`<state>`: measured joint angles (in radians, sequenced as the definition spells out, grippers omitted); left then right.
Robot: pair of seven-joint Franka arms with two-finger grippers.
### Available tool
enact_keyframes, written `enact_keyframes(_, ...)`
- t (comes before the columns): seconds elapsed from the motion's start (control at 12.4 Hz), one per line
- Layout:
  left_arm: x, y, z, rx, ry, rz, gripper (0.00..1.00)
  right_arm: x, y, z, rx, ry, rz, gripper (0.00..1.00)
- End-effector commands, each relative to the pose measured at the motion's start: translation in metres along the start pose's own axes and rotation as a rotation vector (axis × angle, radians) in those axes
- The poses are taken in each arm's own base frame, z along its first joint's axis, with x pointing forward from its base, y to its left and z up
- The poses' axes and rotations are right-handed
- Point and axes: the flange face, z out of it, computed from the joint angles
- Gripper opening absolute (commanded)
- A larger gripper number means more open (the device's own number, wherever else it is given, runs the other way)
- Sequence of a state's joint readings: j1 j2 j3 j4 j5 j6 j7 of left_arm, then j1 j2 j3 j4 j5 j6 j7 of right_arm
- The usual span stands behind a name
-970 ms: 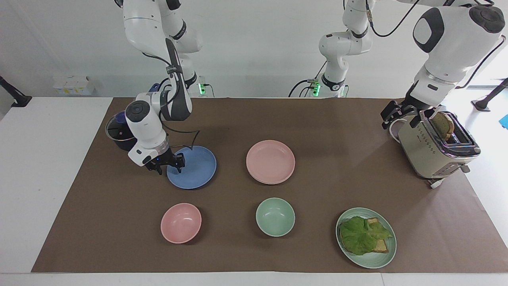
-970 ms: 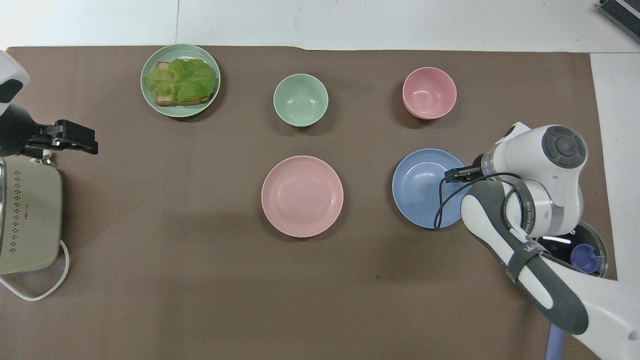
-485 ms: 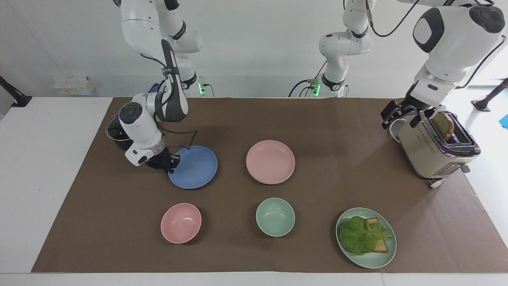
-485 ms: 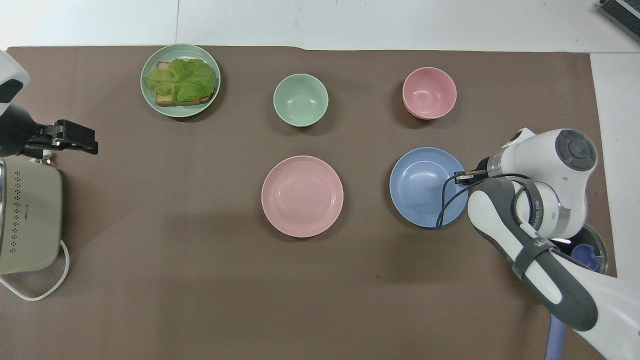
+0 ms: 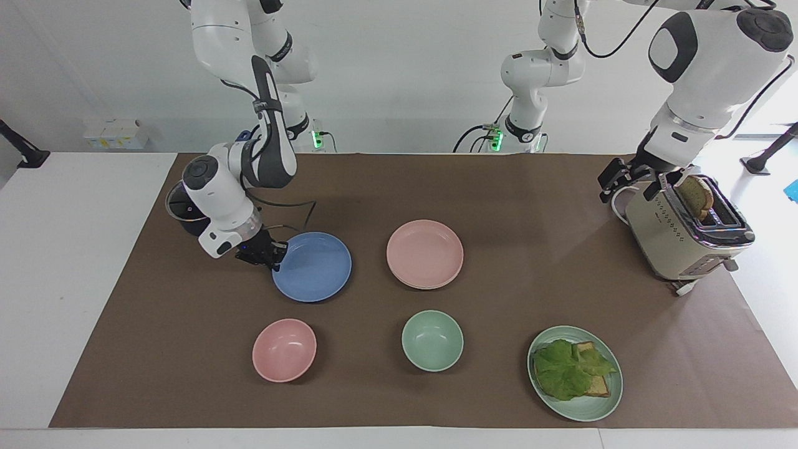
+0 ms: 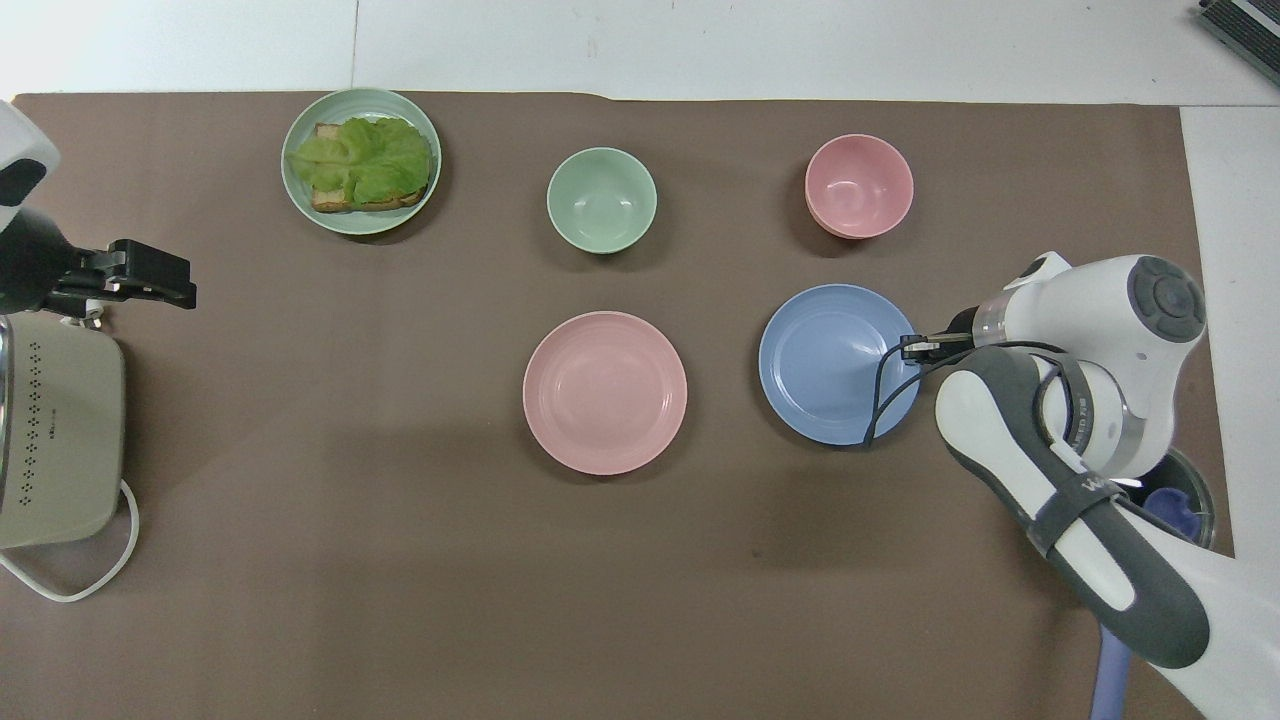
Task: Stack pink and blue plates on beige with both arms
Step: 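Slide the blue plate onto the pink plate with the right gripper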
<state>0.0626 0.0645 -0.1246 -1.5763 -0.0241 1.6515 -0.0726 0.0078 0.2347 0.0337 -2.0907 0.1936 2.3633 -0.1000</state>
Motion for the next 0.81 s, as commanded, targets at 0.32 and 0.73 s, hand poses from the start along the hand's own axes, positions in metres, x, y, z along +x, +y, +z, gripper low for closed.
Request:
enact_keyframes(0.32,-0.004,-0.002,-0.003,0.012,-0.004,0.010,1.00,0.000,-0.052,-0.056,0.042,0.036,-0.050,0.00)
enact_keyframes(0.73,-0.004,-0.002,-0.003,0.012,-0.004,0.010,1.00,-0.008,-0.094,-0.088,0.072,0.061,-0.051,0.00)
